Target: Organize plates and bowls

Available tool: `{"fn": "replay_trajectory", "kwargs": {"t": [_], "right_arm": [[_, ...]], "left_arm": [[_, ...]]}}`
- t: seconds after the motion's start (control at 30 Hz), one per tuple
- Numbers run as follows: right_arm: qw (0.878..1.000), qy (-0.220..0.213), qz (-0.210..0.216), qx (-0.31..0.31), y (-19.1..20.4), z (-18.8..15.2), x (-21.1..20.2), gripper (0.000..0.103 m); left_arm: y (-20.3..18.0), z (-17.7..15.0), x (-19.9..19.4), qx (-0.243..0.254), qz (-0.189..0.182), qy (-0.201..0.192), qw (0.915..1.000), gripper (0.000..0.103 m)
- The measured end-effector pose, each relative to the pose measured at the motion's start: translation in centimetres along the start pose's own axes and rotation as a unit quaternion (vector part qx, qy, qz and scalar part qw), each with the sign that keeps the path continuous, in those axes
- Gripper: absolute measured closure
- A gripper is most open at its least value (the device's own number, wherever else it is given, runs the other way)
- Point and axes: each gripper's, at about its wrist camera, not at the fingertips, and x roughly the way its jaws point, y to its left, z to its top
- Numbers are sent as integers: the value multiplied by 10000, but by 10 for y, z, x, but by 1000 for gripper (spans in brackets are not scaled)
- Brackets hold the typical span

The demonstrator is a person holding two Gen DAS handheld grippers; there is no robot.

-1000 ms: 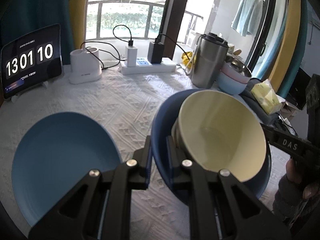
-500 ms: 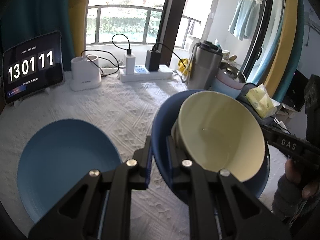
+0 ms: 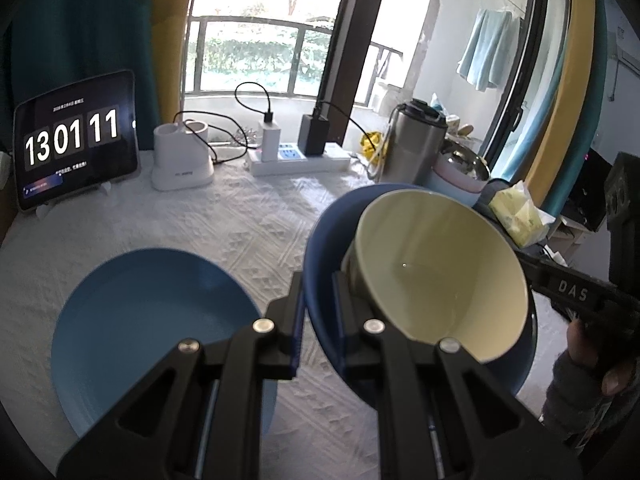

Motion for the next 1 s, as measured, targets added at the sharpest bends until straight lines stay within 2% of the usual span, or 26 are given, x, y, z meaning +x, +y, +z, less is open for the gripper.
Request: {"fn": "replay_trajectory", "kwargs": {"t": [1.0], "right_arm": [[9992, 4, 205, -334, 59, 16, 2, 94]], "left_arm": [[49, 8, -38, -357, 121, -340, 9987, 92]]}}
